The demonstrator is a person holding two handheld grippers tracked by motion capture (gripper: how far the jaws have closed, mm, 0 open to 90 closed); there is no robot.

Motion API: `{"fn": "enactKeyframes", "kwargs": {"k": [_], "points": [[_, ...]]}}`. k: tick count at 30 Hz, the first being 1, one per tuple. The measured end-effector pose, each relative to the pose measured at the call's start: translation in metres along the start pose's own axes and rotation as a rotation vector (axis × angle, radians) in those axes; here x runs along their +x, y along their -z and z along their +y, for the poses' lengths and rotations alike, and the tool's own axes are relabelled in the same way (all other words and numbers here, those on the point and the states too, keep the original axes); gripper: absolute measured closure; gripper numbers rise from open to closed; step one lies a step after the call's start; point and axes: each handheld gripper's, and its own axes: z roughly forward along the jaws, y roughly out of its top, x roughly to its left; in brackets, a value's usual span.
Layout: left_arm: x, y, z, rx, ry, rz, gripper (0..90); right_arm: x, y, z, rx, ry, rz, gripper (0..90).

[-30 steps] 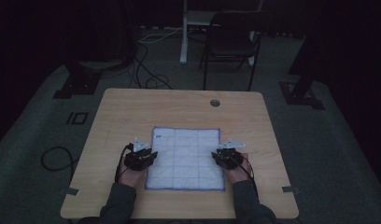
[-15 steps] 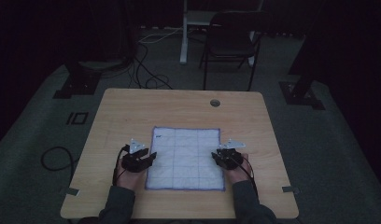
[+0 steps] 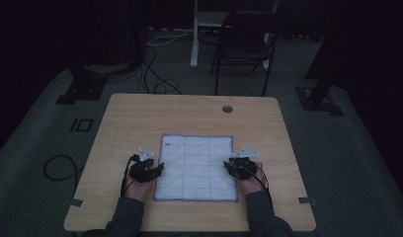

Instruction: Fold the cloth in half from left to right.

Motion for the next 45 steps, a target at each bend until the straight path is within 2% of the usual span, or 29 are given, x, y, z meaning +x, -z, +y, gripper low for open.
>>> {"fn": "enactKeyframes", "kwargs": {"k": [4,14,17,21,24,27,33,39,45], "points": [[-0.002,-0.001,0.0,-0.003,-0.003,-0.002,51.5,0.0,0.0,0.0,-0.002,-0.001,0.001,67.9],[-0.018,-0.006,0.002,-0.007,-0.059,-0.018,51.4,0.0,0.0,0.0,-0.002,-0.001,0.001,67.8],[-0.019,-0.007,0.002,-0.01,-0.057,-0.019,52.0,0.0,0.0,0.0,-0.003,-0.001,0.001,67.7],[-0.023,-0.008,0.002,-0.014,-0.068,-0.019,57.9,0.0,0.0,0.0,-0.001,0.0,0.001,67.5],[-0.025,-0.009,0.003,-0.018,-0.073,-0.019,66.6,0.001,0.001,-0.001,-0.003,0.002,-0.004,66.8],[-0.025,-0.009,0.003,-0.018,-0.068,-0.025,74.8,0.002,0.002,-0.001,-0.006,0.0,-0.004,65.6],[-0.024,-0.008,0.003,-0.015,-0.07,-0.027,85.6,0.001,0.006,-0.002,-0.017,0.003,-0.005,65.8],[-0.019,-0.006,0.002,-0.012,-0.055,-0.017,86.5,0.003,0.01,-0.001,-0.031,0.023,-0.007,67.0],[-0.005,-0.003,0.001,-0.007,-0.003,-0.008,86.6,0.003,0.01,-0.002,-0.025,0.016,-0.005,68.0]]}}
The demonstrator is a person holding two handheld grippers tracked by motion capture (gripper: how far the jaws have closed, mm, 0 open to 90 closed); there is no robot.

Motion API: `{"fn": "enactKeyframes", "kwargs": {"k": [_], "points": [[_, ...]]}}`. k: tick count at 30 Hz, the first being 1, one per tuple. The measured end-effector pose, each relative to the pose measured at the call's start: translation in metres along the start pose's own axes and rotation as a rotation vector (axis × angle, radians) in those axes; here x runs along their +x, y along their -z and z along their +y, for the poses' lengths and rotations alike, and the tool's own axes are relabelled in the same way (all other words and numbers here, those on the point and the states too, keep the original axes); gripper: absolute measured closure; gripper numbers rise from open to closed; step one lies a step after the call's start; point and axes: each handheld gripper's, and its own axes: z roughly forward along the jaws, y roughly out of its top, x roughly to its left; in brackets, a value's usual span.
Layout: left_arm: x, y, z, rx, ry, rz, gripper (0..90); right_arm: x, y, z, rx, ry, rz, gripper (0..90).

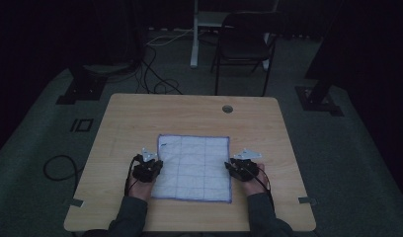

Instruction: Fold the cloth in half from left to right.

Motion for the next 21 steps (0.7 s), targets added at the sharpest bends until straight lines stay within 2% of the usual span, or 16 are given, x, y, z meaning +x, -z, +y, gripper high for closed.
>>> {"fn": "enactKeyframes", "kwargs": {"k": [6,10,14,21], "points": [[0.005,0.002,-0.001,-0.008,0.029,-0.018,86.8,0.002,0.0,0.0,0.0,0.002,0.001,69.1],[0.005,0.004,0.0,-0.023,0.025,-0.036,86.9,0.002,-0.001,-0.001,0.005,0.002,0.002,70.3],[0.002,0.008,0.003,-0.033,0.034,-0.073,86.9,0.003,-0.002,-0.001,0.011,0.007,0.002,70.6],[-0.004,0.013,0.011,-0.057,0.023,-0.124,86.9,0.002,-0.004,-0.002,0.02,0.007,0.002,71.0]]}}
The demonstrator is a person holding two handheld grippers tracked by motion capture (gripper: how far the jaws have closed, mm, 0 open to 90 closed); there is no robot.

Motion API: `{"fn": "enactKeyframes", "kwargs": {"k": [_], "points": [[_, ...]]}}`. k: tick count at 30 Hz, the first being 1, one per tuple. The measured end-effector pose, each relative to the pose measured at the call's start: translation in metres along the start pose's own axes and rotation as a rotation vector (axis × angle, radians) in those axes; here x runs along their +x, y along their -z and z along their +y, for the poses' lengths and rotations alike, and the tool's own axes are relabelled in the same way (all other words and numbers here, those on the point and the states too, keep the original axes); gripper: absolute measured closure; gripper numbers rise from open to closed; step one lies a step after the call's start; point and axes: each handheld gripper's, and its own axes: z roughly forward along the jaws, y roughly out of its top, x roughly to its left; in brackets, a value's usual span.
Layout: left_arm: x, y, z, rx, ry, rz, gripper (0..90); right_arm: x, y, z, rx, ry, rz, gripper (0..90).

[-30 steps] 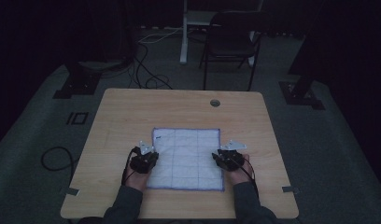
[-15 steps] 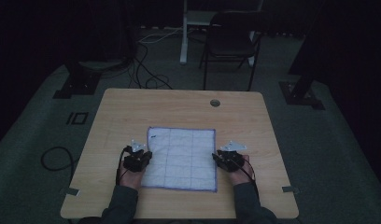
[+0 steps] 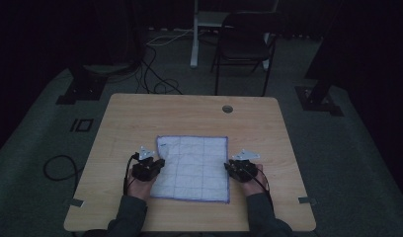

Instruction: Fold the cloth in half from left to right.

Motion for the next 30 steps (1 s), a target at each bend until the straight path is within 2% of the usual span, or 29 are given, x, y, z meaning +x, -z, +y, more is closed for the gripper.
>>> {"fn": "enactKeyframes", "kwargs": {"k": [11,13,14,16,19,30], "points": [[-0.019,0.01,0.021,-0.055,-0.034,-0.084,86.9,0.0,-0.001,0.0,-0.001,-0.006,0.003,71.0],[-0.019,0.01,0.021,-0.055,-0.034,-0.084,86.9,0.0,-0.001,0.0,-0.001,-0.004,0.003,71.0],[-0.024,0.012,0.027,-0.066,-0.046,-0.104,86.9,-0.001,-0.001,0.0,-0.001,-0.005,0.004,71.0],[-0.026,0.012,0.028,-0.069,-0.052,-0.111,87.0,-0.001,-0.001,0.0,-0.001,-0.006,0.004,70.9],[-0.033,0.013,0.034,-0.08,-0.06,-0.144,87.0,-0.001,-0.001,0.0,-0.002,-0.005,0.005,70.9],[-0.049,0.008,0.042,-0.092,-0.085,-0.193,87.0,-0.001,-0.001,-0.001,-0.003,-0.002,0.006,70.9]]}}
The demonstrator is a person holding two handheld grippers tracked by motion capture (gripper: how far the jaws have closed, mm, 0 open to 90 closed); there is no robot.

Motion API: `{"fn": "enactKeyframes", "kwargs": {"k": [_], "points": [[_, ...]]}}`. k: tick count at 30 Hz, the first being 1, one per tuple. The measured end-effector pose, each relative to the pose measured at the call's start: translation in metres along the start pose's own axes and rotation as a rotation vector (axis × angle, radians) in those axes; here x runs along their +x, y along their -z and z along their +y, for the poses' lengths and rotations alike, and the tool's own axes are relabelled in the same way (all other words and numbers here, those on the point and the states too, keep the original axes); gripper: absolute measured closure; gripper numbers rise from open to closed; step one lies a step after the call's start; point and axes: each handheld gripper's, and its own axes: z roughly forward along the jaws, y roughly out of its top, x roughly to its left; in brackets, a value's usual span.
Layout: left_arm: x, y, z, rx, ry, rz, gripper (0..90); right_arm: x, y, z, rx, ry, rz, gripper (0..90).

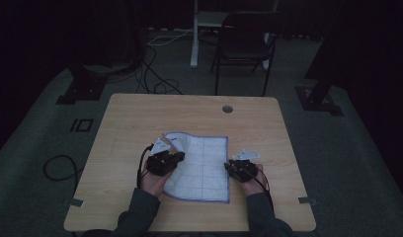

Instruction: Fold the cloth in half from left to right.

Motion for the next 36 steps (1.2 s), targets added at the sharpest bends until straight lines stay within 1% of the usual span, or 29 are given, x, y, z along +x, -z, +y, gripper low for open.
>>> {"fn": "enactKeyframes", "kwargs": {"k": [3,4,5,8,9,16,21,34,36], "points": [[-0.005,-0.004,0.002,-0.004,-0.006,-0.019,87.0,0.0,0.0,0.0,-0.001,0.001,0.0,70.9],[-0.005,-0.004,0.002,-0.004,-0.006,-0.019,87.0,0.0,0.0,0.0,-0.001,0.001,0.0,70.9],[-0.007,-0.006,0.003,-0.004,-0.005,-0.033,87.0,0.0,0.0,0.0,0.0,0.0,0.0,70.9],[-0.009,-0.009,0.003,-0.005,-0.004,-0.039,87.0,0.0,0.0,0.0,0.0,0.0,0.001,70.9],[-0.011,-0.012,0.004,-0.004,-0.005,-0.048,87.0,0.0,0.0,0.0,0.0,-0.001,0.001,70.9],[-0.019,-0.02,0.006,0.002,-0.022,-0.063,87.0,0.0,0.0,0.0,-0.001,-0.002,0.002,70.9],[-0.025,-0.027,0.008,0.007,-0.028,-0.082,87.0,0.0,0.0,0.0,-0.001,-0.003,0.002,70.9],[-0.035,-0.042,0.012,0.017,-0.042,-0.109,87.0,-0.001,0.0,0.0,-0.002,-0.003,0.005,70.9],[-0.036,-0.045,0.011,0.025,-0.048,-0.116,87.0,-0.001,0.0,0.0,-0.002,-0.004,0.005,70.9]]}}
